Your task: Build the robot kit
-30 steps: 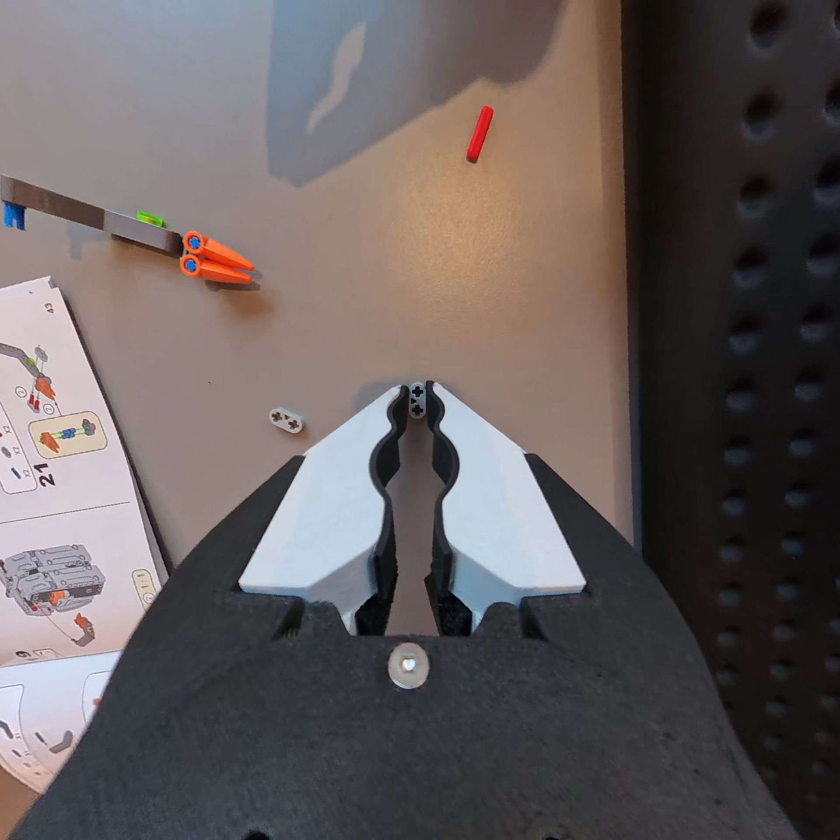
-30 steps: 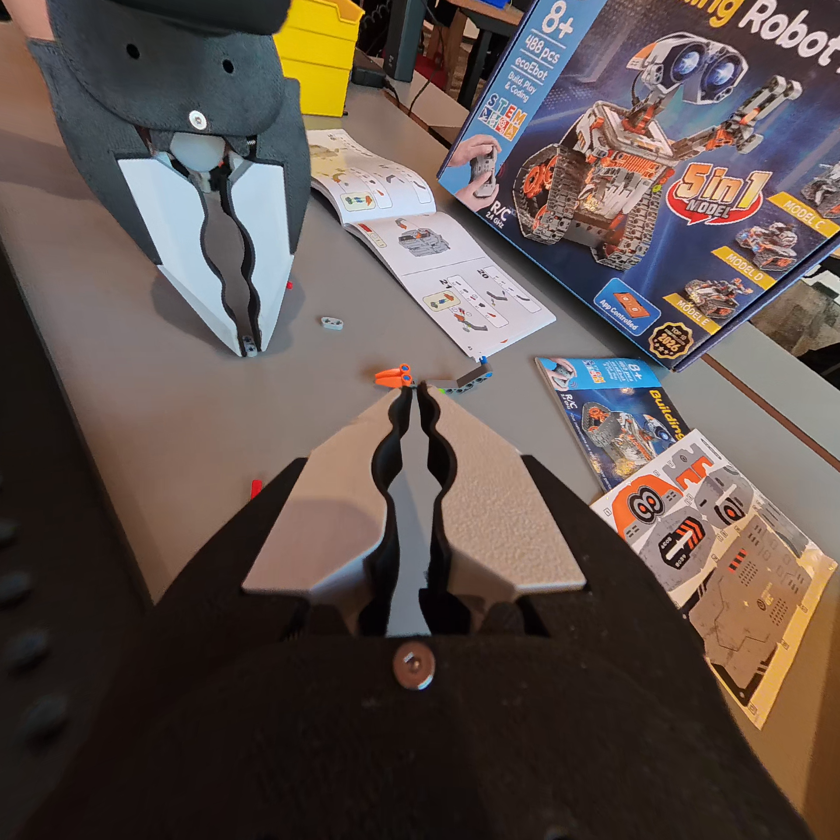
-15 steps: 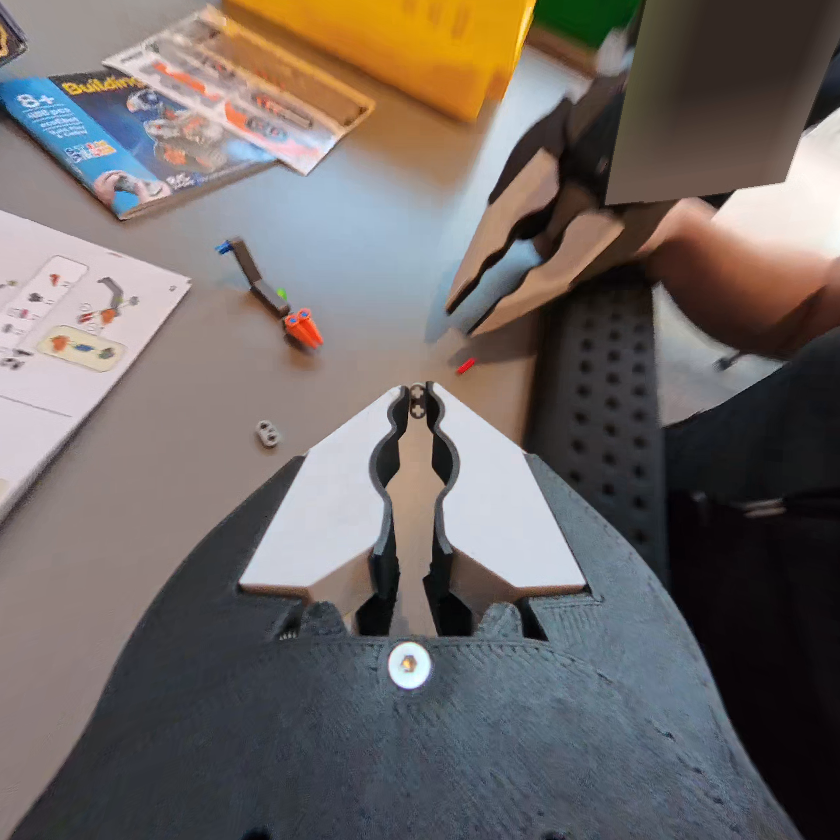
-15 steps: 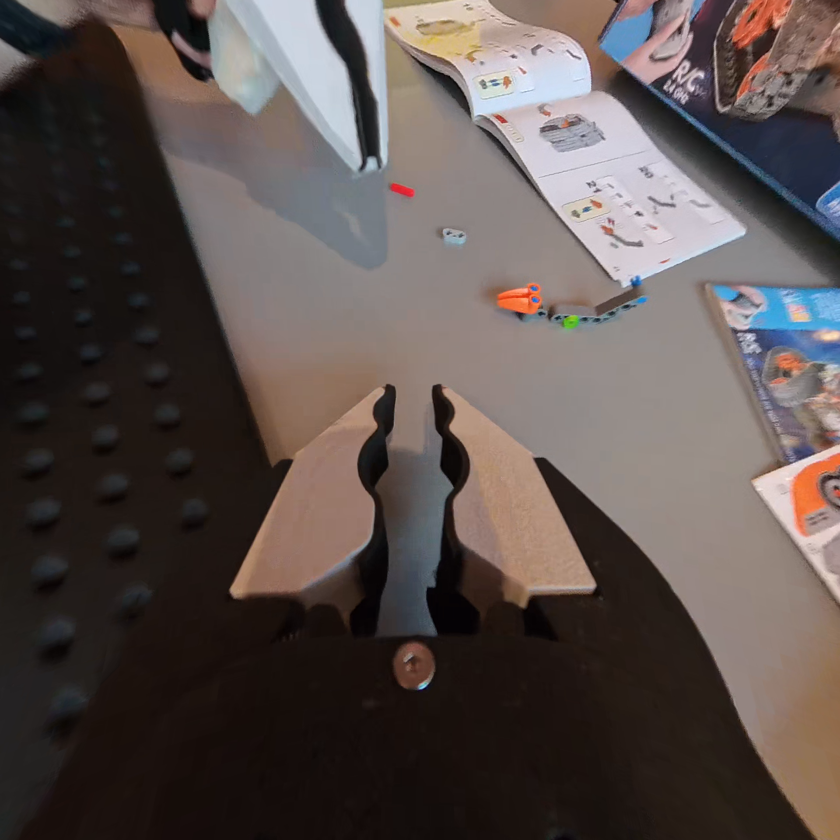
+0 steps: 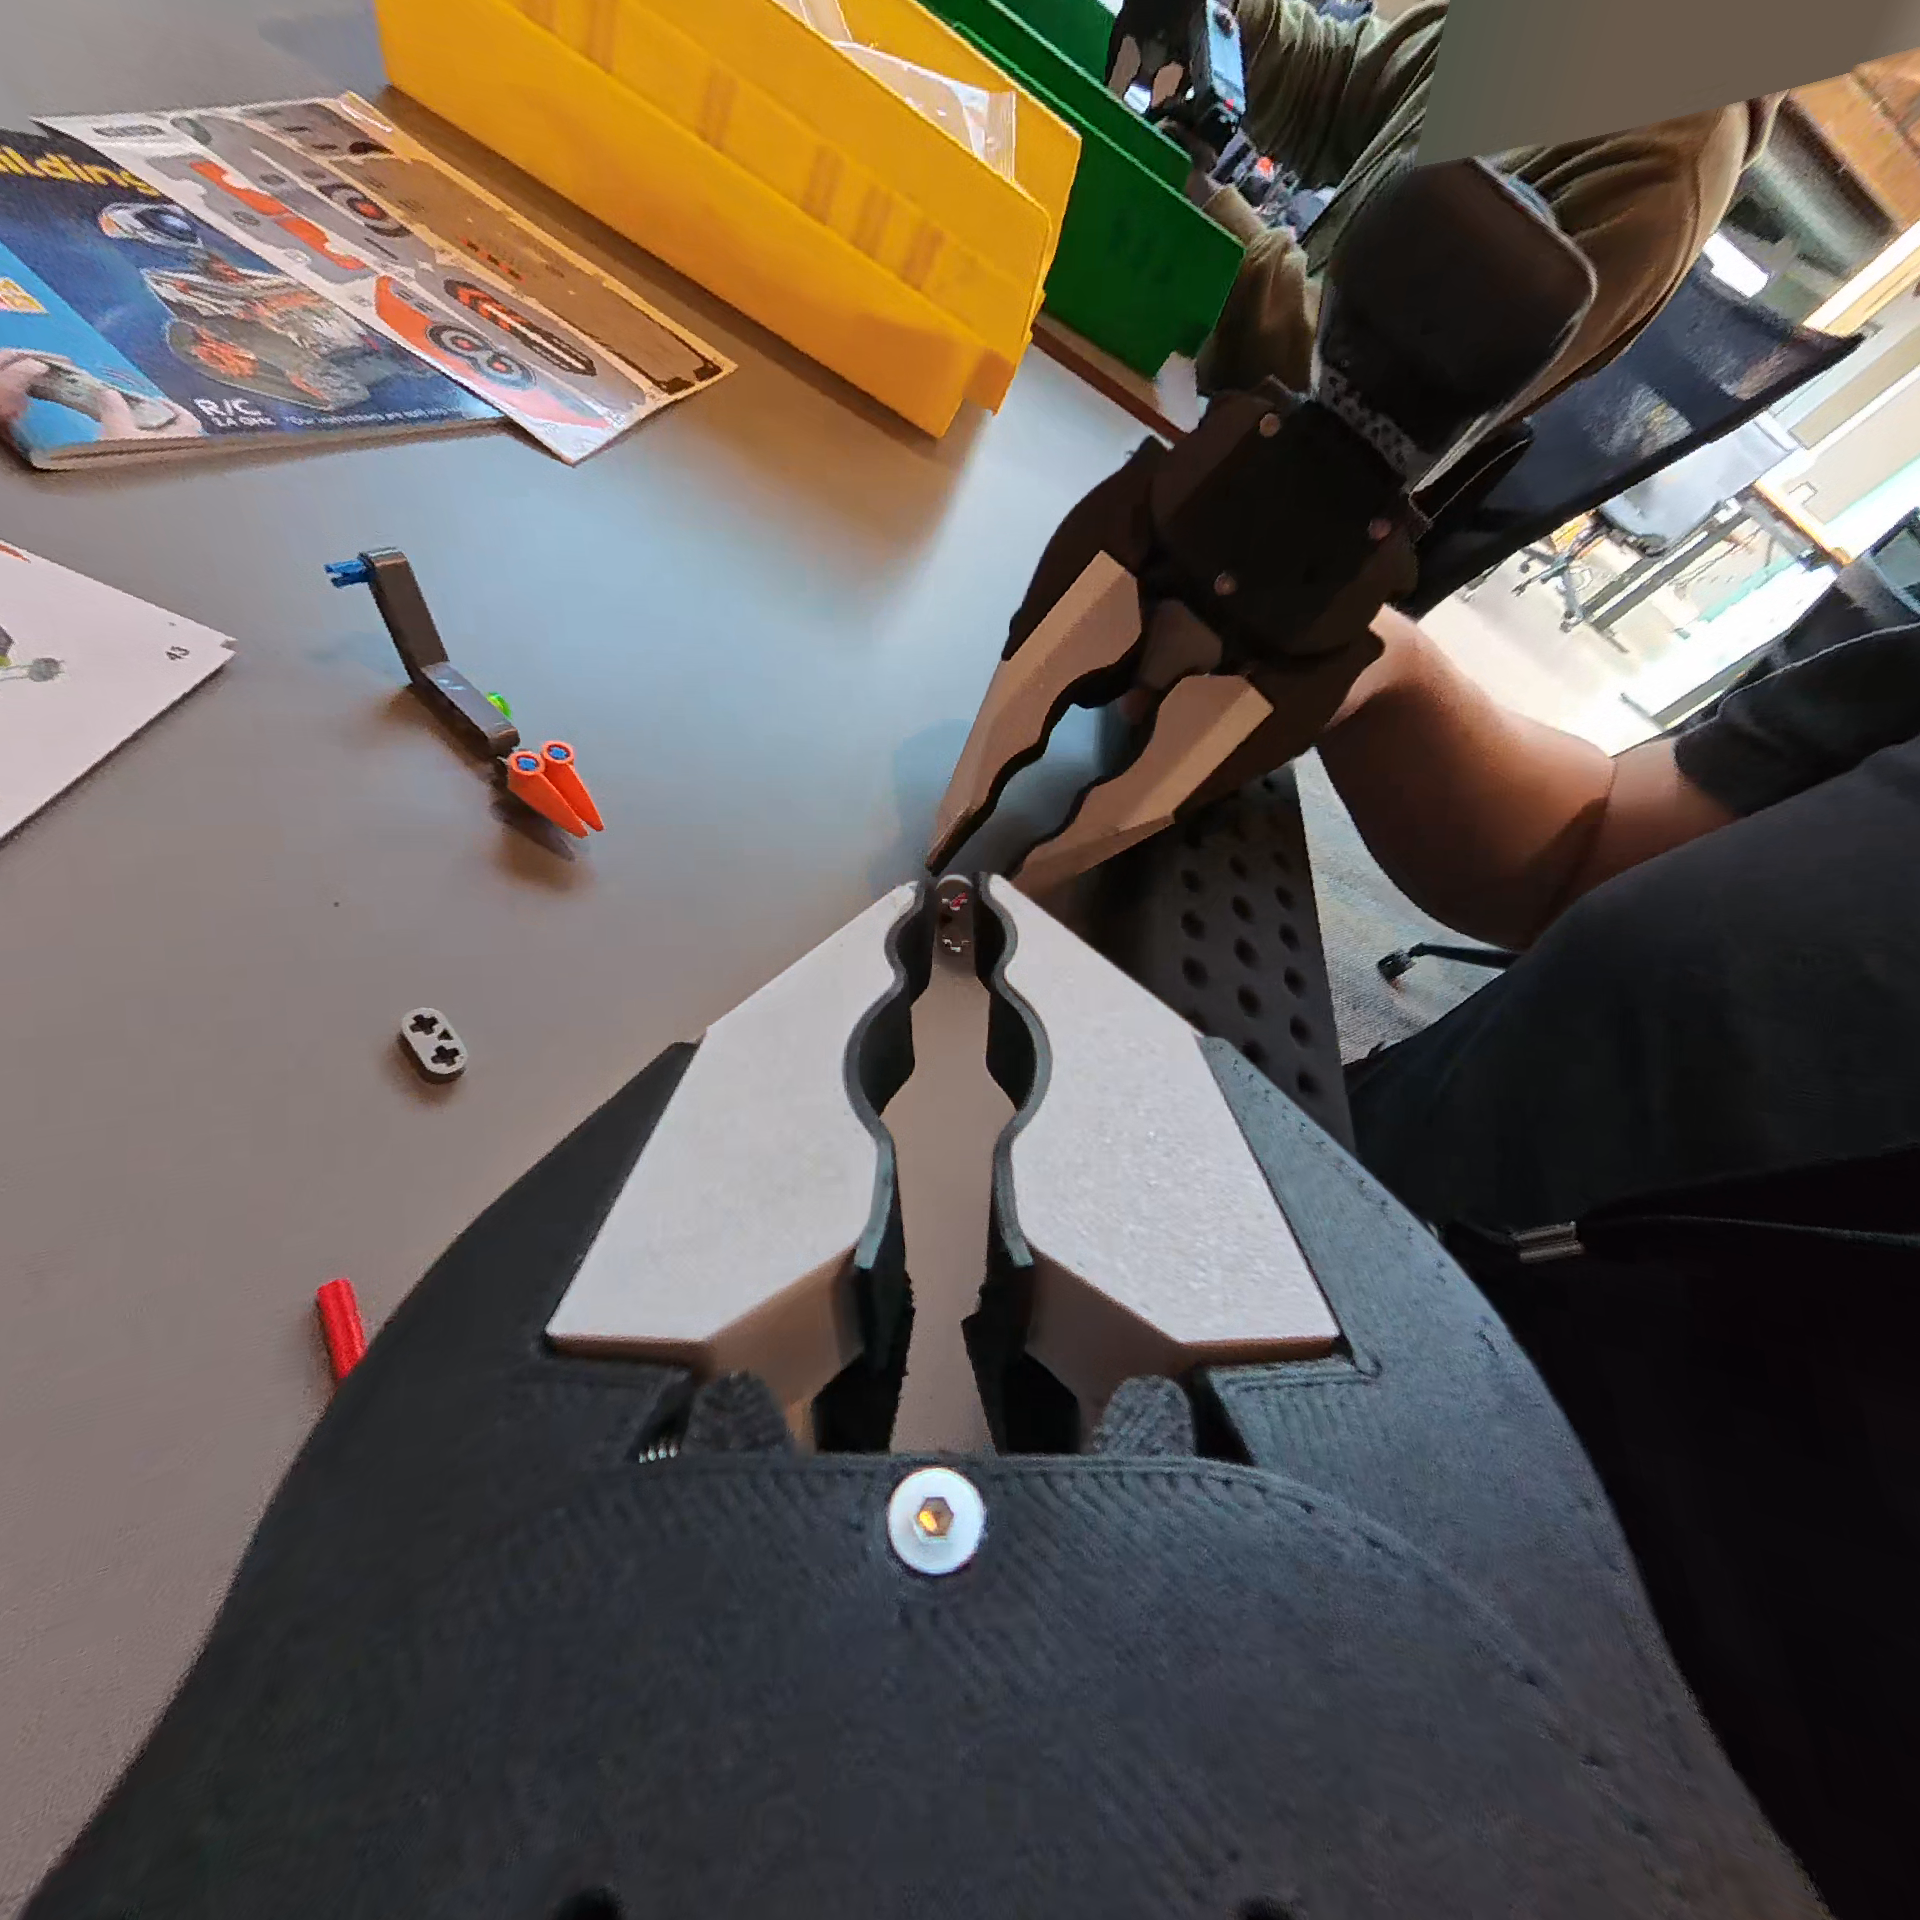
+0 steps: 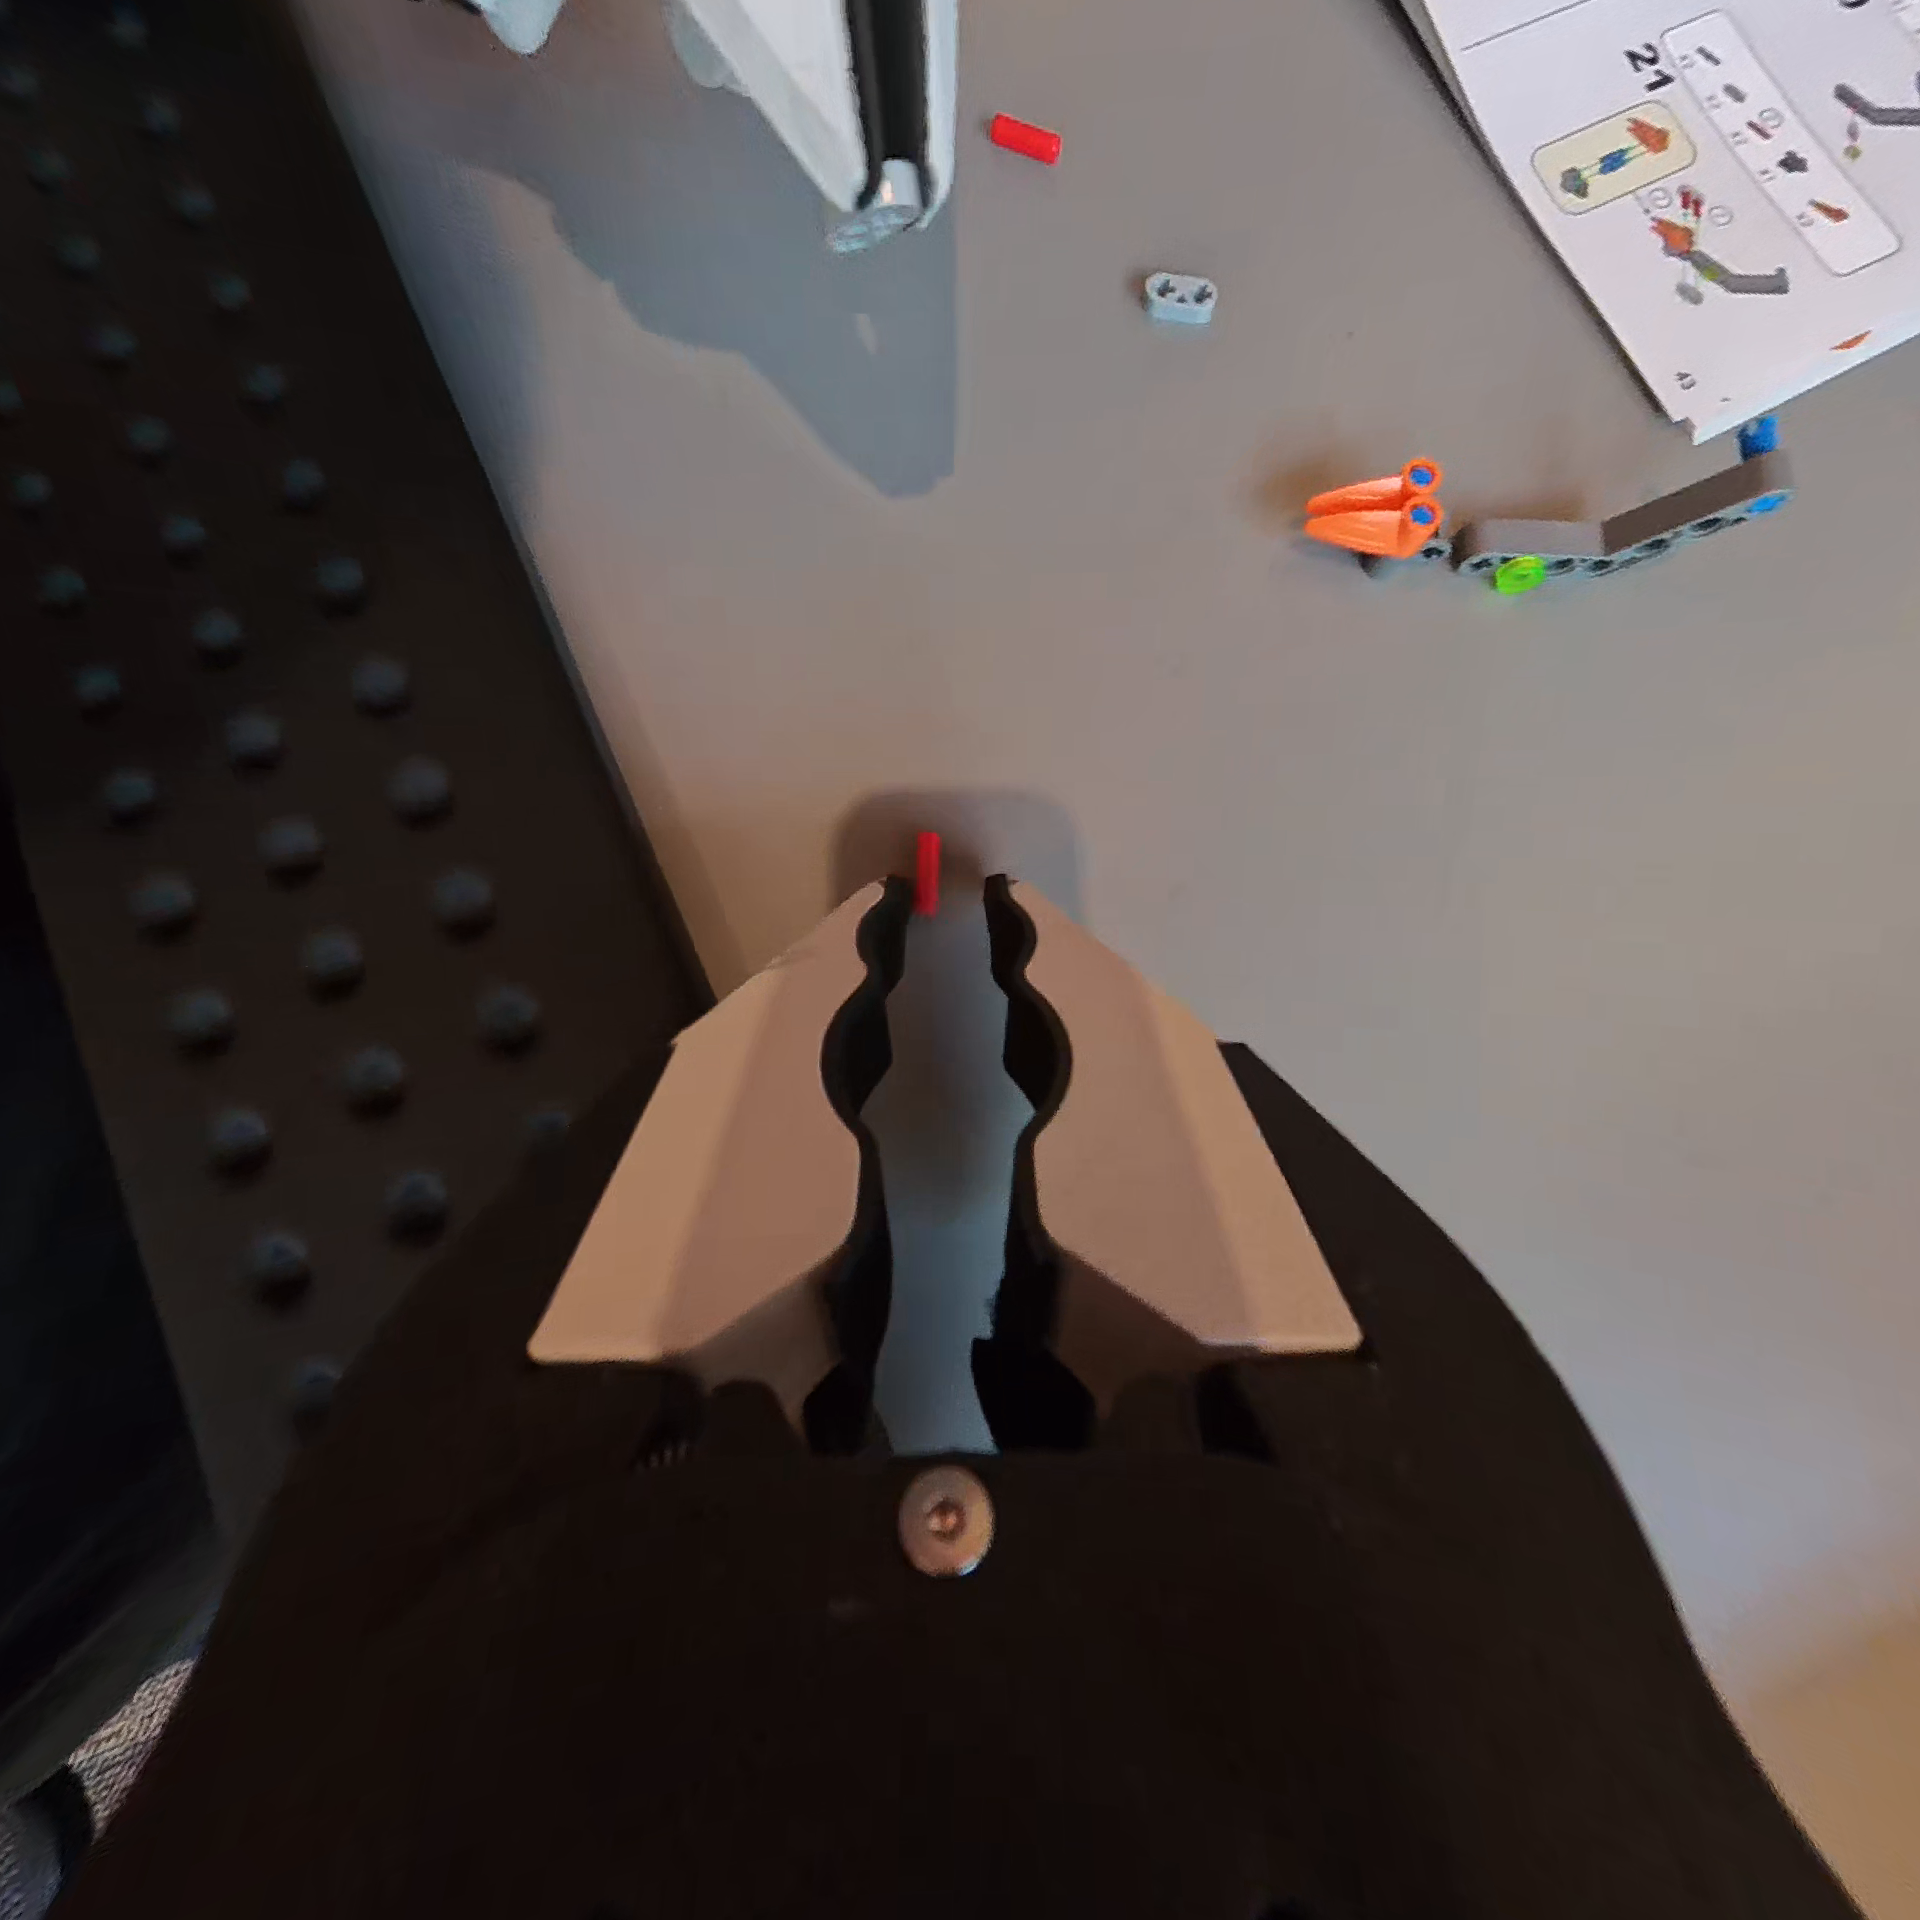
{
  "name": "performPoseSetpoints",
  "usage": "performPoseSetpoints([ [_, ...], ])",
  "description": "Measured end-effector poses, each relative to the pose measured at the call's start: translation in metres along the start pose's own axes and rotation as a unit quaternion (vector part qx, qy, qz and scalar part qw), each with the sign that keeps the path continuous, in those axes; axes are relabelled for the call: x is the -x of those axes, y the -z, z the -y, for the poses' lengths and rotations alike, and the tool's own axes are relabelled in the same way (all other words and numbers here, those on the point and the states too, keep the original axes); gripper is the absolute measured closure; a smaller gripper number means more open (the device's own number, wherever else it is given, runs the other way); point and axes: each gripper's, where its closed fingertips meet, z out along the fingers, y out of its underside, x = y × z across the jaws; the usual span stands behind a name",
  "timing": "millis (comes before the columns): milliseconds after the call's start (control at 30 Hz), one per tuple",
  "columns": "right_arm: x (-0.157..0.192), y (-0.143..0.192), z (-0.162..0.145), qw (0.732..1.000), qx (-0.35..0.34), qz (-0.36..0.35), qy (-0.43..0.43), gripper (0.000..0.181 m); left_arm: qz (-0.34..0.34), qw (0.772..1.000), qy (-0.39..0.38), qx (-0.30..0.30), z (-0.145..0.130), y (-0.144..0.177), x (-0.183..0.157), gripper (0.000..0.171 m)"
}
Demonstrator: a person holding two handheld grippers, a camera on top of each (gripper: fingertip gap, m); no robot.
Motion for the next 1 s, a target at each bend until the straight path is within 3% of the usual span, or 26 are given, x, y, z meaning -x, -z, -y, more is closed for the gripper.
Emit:
performPoseSetpoints([
  [200,0.002,-0.002,-0.002,1.0,0.006,0.002,0.007,0.169,-0.003,1.0,0.008,-0.001,-0.001,0.003,0.003,0.166],
  [433,0.011,-0.006,0.002,0.996,-0.002,0.046,0.076,0.166,-0.011,1.0,0.011,0.006,-0.004,0.002,0.001,0.166],
  [667,0.007,-0.003,-0.002,0.991,0.035,0.085,0.096,0.164,-0.007,1.0,0.006,-0.002,-0.001,0.006,-0.001,0.166],
  [833,0.007,-0.003,-0.003,0.99,0.056,0.114,0.059,0.175,0.011,1.0,-0.004,0.002,-0.002,0.007,0.002,0.166],
  [1000,0.01,-0.003,-0.004,0.985,0.062,0.118,0.107,0.177,0.013,1.0,-0.008,0.008,-0.004,0.006,0.002,0.166],
])
